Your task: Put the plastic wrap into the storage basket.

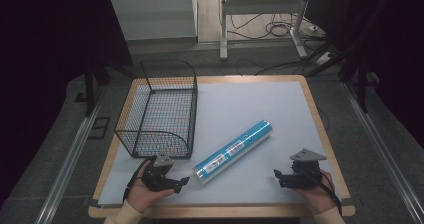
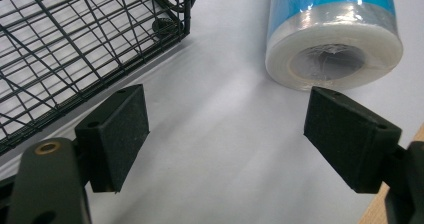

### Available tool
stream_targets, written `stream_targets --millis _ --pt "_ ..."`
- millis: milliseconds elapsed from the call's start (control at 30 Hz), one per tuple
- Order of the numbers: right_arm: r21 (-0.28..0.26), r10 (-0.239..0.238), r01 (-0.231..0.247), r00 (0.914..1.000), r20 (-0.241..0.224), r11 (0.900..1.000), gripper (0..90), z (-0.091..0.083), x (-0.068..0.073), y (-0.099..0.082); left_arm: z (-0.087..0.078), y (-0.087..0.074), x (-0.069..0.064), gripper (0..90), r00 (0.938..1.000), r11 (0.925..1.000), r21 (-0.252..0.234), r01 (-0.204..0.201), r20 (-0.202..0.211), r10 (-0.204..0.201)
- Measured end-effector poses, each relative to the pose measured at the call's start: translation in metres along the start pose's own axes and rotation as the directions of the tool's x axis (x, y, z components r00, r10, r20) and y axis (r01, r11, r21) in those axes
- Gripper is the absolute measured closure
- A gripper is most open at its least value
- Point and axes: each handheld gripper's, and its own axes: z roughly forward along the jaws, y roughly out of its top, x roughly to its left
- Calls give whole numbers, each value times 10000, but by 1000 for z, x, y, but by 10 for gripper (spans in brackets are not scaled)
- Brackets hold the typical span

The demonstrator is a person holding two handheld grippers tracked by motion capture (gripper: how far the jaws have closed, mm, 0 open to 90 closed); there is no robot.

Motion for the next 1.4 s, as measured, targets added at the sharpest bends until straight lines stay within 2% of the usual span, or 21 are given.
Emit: stream_targets --millis 133,267,567,633,733,1033,1100,1400 --pt "-98 -154 154 9999 22 9998 96 -1 1 0 0 1 0 175 10000 10000 -7 33 -13 -33" --pt "-174 -86 86 10000 -11 9998 98 -1 0 0 -1 1 0 174 9999 10000 12 55 -88 -55" --pt "-114 -38 37 10000 -73 9999 102 -1 0 0 -8 5 -3 176 9999 9999 98 -33 138 32" --pt "-114 -35 34 10000 -81 9999 102 -1 0 0 -12 8 -6 176 9995 9999 114 -87 310 83" --pt "-95 -53 53 10000 -81 9999 103 -1 -1 -1 -16 12 -9 175 9993 9999 82 -91 361 88" --pt "-190 -60 56 9997 -234 9998 105 -2 -1 -1 -29 32 -18 175 9995 10000 -75 -59 305 61" --pt "-207 -54 49 9997 -241 9998 106 -3 -2 -1 -33 40 -24 174 9993 9996 -111 -250 286 254" --pt "-186 -5 4 10000 -77 9998 109 -5 -4 -2 -29 49 -28 171 9984 9990 150 -415 379 409"
